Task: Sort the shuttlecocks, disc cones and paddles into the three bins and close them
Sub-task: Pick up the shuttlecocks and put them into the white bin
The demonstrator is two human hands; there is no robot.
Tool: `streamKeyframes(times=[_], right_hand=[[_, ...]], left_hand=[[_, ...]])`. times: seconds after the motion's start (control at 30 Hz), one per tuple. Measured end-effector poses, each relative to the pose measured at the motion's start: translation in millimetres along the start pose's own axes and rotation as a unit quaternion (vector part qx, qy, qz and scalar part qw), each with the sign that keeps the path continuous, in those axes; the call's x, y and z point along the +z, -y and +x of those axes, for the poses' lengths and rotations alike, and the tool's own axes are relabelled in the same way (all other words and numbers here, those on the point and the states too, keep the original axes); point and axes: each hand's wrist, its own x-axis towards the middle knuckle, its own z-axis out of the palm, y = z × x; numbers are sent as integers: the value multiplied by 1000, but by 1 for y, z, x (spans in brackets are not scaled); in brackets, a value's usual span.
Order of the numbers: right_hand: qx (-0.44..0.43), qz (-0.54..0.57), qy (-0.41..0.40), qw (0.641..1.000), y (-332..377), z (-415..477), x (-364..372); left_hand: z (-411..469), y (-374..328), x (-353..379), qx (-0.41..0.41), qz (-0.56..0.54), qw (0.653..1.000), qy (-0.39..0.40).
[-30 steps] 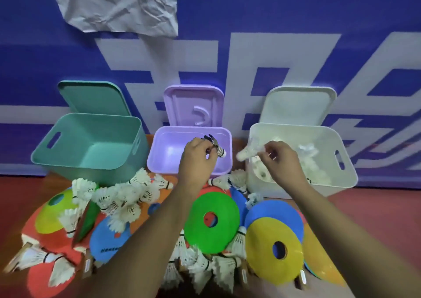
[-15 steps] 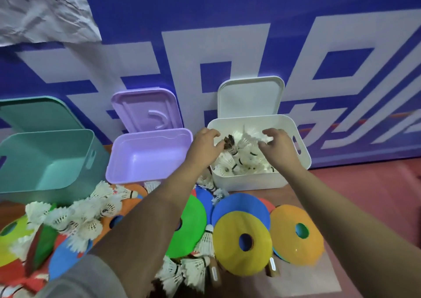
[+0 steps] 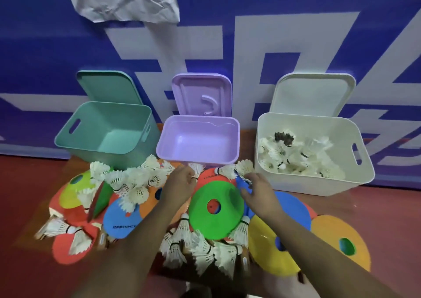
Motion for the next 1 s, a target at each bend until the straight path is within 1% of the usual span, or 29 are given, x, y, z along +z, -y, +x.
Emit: streamKeyframes(times=[0.1,0.2,0.3,0.43,0.5,0.6,0.8,0.87,1.0], right_hand=[[-1,-75,36,997,6,25,15],[13,-114,54,992,5,53,22],[18,-140,71,987,0,81,27],[22,-187,101,977,-14,103,34],[24,-209,85,974,-18,103,36],[23,-212,42,976,-20,94,38],[9,-156,-44,987,-26,64,43],[-14,-123,-73,990,-22,58,38],[-67,-48,-124,989,-9,43,18]], left_hand=[[2,13,6,5,16,1000,17],[15,0,19,52,39,997,39],[36,-16,36,87,60,991,78],[63,-25,58,120,116,975,147],[72,-24,69,135,149,965,170],[79,-19,84,159,188,955,167],[83,-13,94,201,233,939,152],[83,-11,93,200,203,948,139],[77,-15,76,197,74,971,112]])
